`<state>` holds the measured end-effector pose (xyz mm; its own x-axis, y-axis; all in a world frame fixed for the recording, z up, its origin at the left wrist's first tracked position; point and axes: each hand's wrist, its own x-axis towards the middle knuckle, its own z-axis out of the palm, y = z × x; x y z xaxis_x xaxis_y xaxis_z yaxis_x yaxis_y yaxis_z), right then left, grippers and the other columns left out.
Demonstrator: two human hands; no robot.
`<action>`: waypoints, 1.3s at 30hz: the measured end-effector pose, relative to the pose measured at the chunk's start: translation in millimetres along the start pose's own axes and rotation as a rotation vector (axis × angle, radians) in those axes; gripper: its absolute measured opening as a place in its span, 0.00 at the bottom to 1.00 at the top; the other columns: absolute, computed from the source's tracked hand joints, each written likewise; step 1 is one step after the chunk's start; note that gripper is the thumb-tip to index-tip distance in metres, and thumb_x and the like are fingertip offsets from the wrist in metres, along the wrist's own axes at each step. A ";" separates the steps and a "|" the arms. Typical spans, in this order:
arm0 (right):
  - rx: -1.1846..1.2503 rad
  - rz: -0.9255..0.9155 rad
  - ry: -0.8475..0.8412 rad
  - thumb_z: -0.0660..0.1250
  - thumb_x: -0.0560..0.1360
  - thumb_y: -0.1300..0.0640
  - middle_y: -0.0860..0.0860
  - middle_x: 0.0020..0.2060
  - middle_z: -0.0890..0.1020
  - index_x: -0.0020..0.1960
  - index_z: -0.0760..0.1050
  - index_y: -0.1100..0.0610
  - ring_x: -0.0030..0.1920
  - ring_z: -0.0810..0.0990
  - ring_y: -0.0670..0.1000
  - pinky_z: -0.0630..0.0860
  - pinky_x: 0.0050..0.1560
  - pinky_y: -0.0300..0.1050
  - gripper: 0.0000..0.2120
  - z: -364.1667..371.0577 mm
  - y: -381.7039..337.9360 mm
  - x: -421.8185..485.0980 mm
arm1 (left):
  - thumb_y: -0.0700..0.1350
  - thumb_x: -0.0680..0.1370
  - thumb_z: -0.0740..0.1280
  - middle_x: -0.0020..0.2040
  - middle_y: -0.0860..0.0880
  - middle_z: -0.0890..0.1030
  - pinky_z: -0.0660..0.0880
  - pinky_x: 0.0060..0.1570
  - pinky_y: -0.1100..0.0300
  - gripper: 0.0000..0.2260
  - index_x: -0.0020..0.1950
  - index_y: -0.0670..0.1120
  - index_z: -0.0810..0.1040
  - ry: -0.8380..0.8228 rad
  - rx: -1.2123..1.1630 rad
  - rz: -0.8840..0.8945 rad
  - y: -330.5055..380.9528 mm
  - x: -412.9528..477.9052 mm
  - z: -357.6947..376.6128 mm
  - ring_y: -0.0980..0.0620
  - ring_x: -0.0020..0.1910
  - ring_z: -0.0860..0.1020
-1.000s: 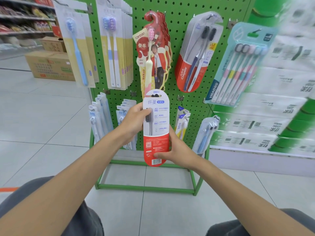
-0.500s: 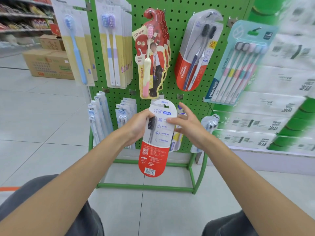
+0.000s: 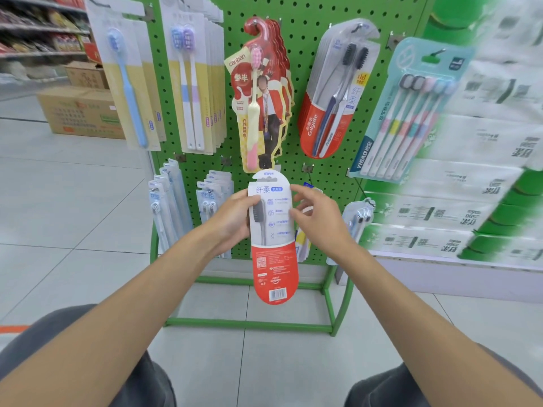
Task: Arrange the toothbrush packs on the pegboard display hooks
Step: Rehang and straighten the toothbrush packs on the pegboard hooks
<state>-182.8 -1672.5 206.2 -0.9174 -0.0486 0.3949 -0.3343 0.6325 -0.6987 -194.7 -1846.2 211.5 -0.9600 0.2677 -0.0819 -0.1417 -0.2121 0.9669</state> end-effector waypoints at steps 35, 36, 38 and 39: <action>0.436 0.060 0.122 0.62 0.81 0.56 0.45 0.53 0.83 0.66 0.72 0.49 0.52 0.82 0.42 0.77 0.50 0.37 0.13 -100.4 -48.7 54.1 | 0.47 0.76 0.72 0.50 0.49 0.81 0.82 0.48 0.50 0.15 0.61 0.52 0.76 0.132 0.419 0.449 120.9 25.8 81.2 0.53 0.47 0.82; 0.421 0.027 0.173 0.63 0.81 0.56 0.46 0.53 0.83 0.69 0.68 0.47 0.52 0.81 0.43 0.77 0.50 0.37 0.17 -107.5 -54.5 59.8 | 0.47 0.76 0.72 0.50 0.49 0.81 0.82 0.46 0.51 0.15 0.61 0.52 0.75 0.139 0.423 0.471 129.4 27.7 84.4 0.53 0.47 0.82; 0.342 -0.039 0.262 0.63 0.81 0.56 0.43 0.51 0.81 0.73 0.63 0.44 0.49 0.80 0.41 0.75 0.46 0.32 0.23 -121.4 -67.5 70.6 | 0.48 0.76 0.72 0.51 0.50 0.80 0.81 0.41 0.57 0.15 0.61 0.52 0.75 0.153 0.443 0.514 145.5 31.2 90.4 0.55 0.47 0.81; 0.291 -0.070 0.293 0.63 0.81 0.55 0.42 0.51 0.80 0.74 0.62 0.43 0.46 0.79 0.43 0.75 0.43 0.30 0.24 -127.6 -73.3 75.4 | 0.49 0.76 0.72 0.51 0.51 0.80 0.80 0.39 0.60 0.15 0.61 0.52 0.75 0.156 0.449 0.533 152.5 32.8 93.7 0.56 0.46 0.81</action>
<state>-199.9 -1623.9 363.3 -0.8042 0.1646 0.5711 -0.4793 0.3885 -0.7870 -225.2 -1781.7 378.9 -0.8991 0.0906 0.4284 0.4374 0.1403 0.8883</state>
